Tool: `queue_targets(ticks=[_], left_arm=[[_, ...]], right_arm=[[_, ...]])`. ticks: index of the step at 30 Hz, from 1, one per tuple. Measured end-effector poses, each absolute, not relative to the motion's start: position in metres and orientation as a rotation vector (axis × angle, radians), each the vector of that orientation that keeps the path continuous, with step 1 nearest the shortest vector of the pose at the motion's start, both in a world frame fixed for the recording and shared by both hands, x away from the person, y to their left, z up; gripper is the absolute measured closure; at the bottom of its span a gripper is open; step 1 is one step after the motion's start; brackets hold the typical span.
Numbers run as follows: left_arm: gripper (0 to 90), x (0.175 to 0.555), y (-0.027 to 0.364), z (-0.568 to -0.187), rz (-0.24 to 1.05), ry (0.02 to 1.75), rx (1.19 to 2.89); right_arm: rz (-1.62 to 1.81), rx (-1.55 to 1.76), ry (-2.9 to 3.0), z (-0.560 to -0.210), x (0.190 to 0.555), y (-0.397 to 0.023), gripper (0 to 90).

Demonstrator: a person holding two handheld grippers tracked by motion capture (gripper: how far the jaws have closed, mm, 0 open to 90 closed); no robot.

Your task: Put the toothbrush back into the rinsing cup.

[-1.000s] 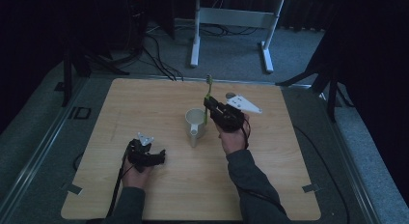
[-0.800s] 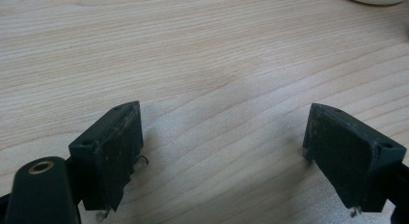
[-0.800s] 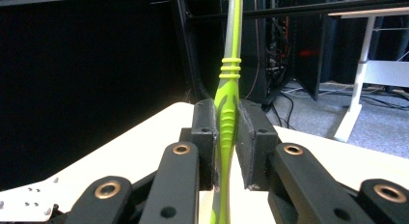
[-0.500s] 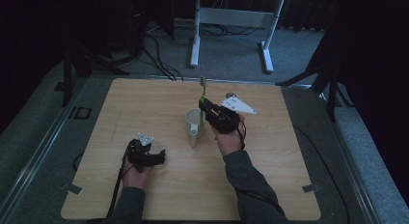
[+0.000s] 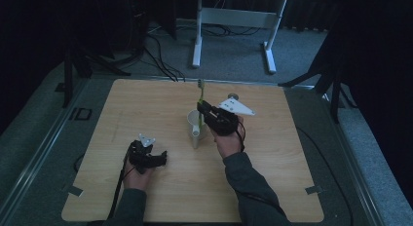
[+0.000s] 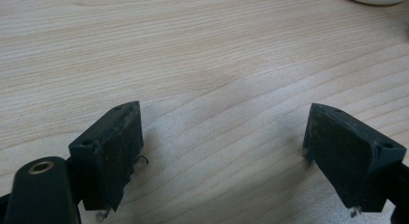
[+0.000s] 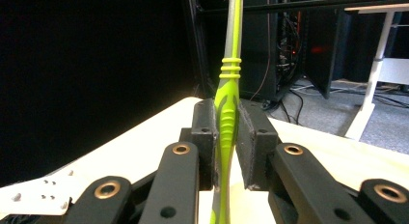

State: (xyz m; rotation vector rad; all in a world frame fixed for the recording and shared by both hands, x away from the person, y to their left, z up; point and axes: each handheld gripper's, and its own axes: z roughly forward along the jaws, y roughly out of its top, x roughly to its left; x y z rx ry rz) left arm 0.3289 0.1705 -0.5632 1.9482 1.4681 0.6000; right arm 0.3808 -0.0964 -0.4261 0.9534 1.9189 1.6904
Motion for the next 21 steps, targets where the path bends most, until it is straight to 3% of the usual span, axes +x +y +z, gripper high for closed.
queue_targets(ticks=[21], left_arm=[[14.5,0.3289,0.1705,-0.5632,0.600,1.468,1.948]], right_arm=[[1.687,0.943,1.955,-0.4358,0.3801,-0.0858,78.3]])
